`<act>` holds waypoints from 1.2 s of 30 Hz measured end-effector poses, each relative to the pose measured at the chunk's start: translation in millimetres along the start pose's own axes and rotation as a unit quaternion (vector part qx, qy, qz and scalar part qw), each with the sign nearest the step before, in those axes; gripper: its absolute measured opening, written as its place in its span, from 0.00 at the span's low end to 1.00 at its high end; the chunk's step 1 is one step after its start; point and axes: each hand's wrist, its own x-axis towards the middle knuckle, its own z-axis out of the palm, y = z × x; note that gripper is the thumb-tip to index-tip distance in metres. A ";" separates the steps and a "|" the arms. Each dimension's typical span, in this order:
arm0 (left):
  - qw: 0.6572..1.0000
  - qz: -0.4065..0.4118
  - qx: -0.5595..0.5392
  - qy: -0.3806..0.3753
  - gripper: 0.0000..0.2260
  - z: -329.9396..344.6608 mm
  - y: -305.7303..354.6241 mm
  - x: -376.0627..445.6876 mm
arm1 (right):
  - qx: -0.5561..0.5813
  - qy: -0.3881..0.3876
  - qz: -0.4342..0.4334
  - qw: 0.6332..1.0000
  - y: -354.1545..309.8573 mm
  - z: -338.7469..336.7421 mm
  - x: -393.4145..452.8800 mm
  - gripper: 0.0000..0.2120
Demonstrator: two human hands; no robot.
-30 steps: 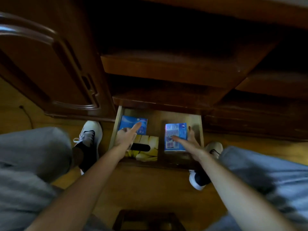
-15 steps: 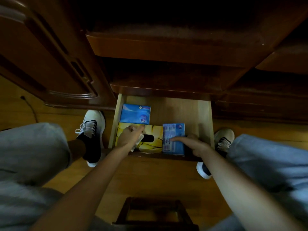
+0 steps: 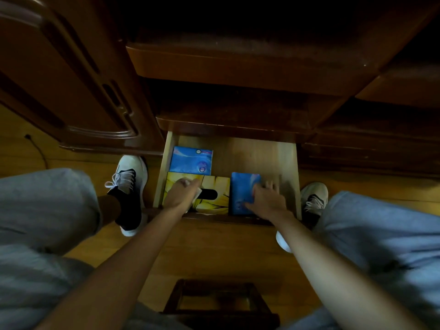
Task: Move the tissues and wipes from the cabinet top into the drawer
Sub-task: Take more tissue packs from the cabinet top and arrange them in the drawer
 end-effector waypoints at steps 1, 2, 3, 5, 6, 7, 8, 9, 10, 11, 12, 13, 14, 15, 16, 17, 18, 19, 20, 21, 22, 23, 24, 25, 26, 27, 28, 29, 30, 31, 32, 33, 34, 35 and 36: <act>1.000 0.008 0.003 -0.002 0.12 -0.7 -0.4 -1.8 | 0.067 -0.001 0.020 0.998 1.0 6.2 -0.1 0.38; 1.000 0.014 0.003 -0.003 0.12 -2.0 -1.5 -2.9 | 0.143 0.003 0.042 0.989 2.7 10.1 1.1 0.42; 1.000 0.020 0.003 -0.004 0.14 -3.1 -2.9 -3.6 | 0.205 0.004 0.054 0.977 3.7 10.3 3.8 0.46; 0.999 0.032 0.005 -0.012 0.18 -3.4 -6.5 -3.1 | 0.256 -0.016 0.047 0.966 4.6 4.6 13.5 0.58; 0.999 0.035 0.007 -0.017 0.21 -3.1 -7.4 -2.6 | 0.247 -0.029 0.046 0.967 4.8 0.5 19.5 0.63; 0.999 0.033 0.009 -0.019 0.22 -3.0 -7.7 -2.5 | 0.224 -0.040 0.050 0.972 5.9 -4.1 25.6 0.65; 0.999 0.026 0.009 -0.020 0.22 -3.1 -8.2 -2.2 | 0.199 -0.050 0.057 0.977 9.1 -9.0 32.3 0.64; 1.000 0.021 0.007 -0.020 0.21 -3.2 -8.1 -2.0 | 0.173 -0.063 0.064 0.981 13.8 -15.2 38.4 0.63; 1.000 0.017 0.003 -0.020 0.20 -3.5 -7.1 -2.2 | 0.151 -0.082 0.070 0.983 18.8 -20.7 43.6 0.62; 1.000 0.015 0.004 -0.022 0.19 -3.8 -5.9 -2.3 | 0.132 -0.099 0.072 0.984 22.4 -25.3 46.1 0.61; 1.000 0.013 0.006 -0.024 0.20 -3.5 -4.9 -2.7 | 0.121 -0.107 0.068 0.985 23.6 -27.4 46.8 0.60; 1.000 0.015 0.008 -0.025 0.20 -2.9 -4.7 -2.7 | 0.117 -0.108 0.055 0.986 21.0 -27.2 45.4 0.58; 1.000 0.014 0.008 -0.024 0.20 -1.9 -4.4 -2.6 | 0.119 -0.109 0.032 0.986 16.0 -24.1 43.2 0.57; 1.000 0.011 0.009 -0.018 0.19 -0.9 -3.8 -1.8 | 0.126 -0.117 0.004 0.985 9.8 -19.1 40.0 0.56; 1.000 0.003 0.008 -0.012 0.17 0.1 -2.9 -1.2 | 0.130 -0.126 -0.019 0.983 4.4 -13.0 36.9 0.56; 1.000 -0.008 0.003 -0.008 0.17 0.9 -1.4 -1.1 | 0.130 -0.129 -0.032 0.983 0.9 -7.8 34.1 0.56; 1.000 -0.022 -0.008 -0.005 0.17 1.2 1.2 -2.4 | 0.130 -0.127 -0.037 0.983 -0.4 -4.1 32.7 0.56; 0.999 -0.035 -0.026 -0.002 0.19 0.9 4.4 -3.6 | 0.136 -0.120 -0.037 0.983 -0.3 -3.6 31.6 0.56; 0.998 -0.044 -0.046 -0.002 0.20 0.7 7.3 -4.3 | 0.144 -0.115 -0.034 0.982 0.7 -3.8 31.3 0.56; 0.997 -0.051 -0.065 -0.004 0.20 0.8 9.6 -4.1 | 0.148 -0.109 -0.033 0.982 1.9 -4.2 30.9 0.56; 0.995 -0.062 -0.081 -0.010 0.18 0.8 11.8 -3.9 | 0.145 -0.103 -0.037 0.983 2.3 -2.9 30.2 0.55; 0.992 -0.074 -0.096 -0.018 0.14 0.5 13.6 -3.7 | 0.139 -0.099 -0.041 0.984 1.1 -2.5 28.5 0.54; 0.991 -0.080 -0.104 -0.023 0.07 0.0 13.8 -2.2 | 0.135 -0.100 -0.044 0.985 0.1 -1.7 27.3 0.53; 0.990 -0.080 -0.110 -0.028 0.01 -1.2 13.8 -1.7 | 0.132 -0.103 -0.038 0.985 -1.2 -1.2 25.8 0.53; 0.990 -0.070 -0.115 -0.039 0.03 -2.4 12.5 -0.7 | 0.124 -0.104 -0.029 0.986 -2.9 -0.9 24.8 0.53; 0.989 -0.060 -0.126 -0.057 0.06 -4.1 12.4 -0.7 | 0.104 -0.097 -0.018 0.990 -5.0 -2.3 23.9 0.53; 0.987 -0.040 -0.135 -0.080 0.11 -6.1 12.5 -1.5 | 0.080 -0.074 -0.017 0.994 -8.1 -4.6 23.4 0.52; 0.986 -0.011 -0.133 -0.100 0.15 -8.1 13.7 -2.6 | 0.075 -0.035 -0.035 0.996 -12.6 -8.6 23.5 0.50; 0.987 0.025 -0.113 -0.114 0.20 -9.8 15.7 -2.9 | 0.110 0.003 -0.072 0.991 -18.2 -13.3 25.0 0.46; 0.987 0.059 -0.089 -0.122 0.24 -10.6 19.5 -2.2 | 0.187 0.011 -0.112 0.976 -25.1 -20.4 26.2 0.39; 0.986 0.089 -0.070 -0.125 0.27 -11.1 24.9 -1.7 | 0.269 -0.019 -0.142 0.952 -33.7 -28.2 27.7 0.33; 0.984 0.116 -0.061 -0.124 0.29 -11.1 32.2 -0.9 | 0.312 -0.061 -0.169 0.933 -41.0 -34.8 30.2 0.28; 0.982 0.138 -0.055 -0.120 0.30 -11.2 39.6 0.9 | 0.319 -0.088 -0.196 0.923 -47.2 -40.0 33.1 0.26; 0.980 0.157 -0.048 -0.114 0.30 -11.9 46.9 3.3 | 0.316 -0.097 -0.219 0.918 -51.1 -42.9 37.7 0.23; 0.979 0.173 -0.035 -0.107 0.30 -13.0 53.6 6.4 | 0.316 -0.092 -0.228 0.916 -53.0 -43.9 43.6 0.18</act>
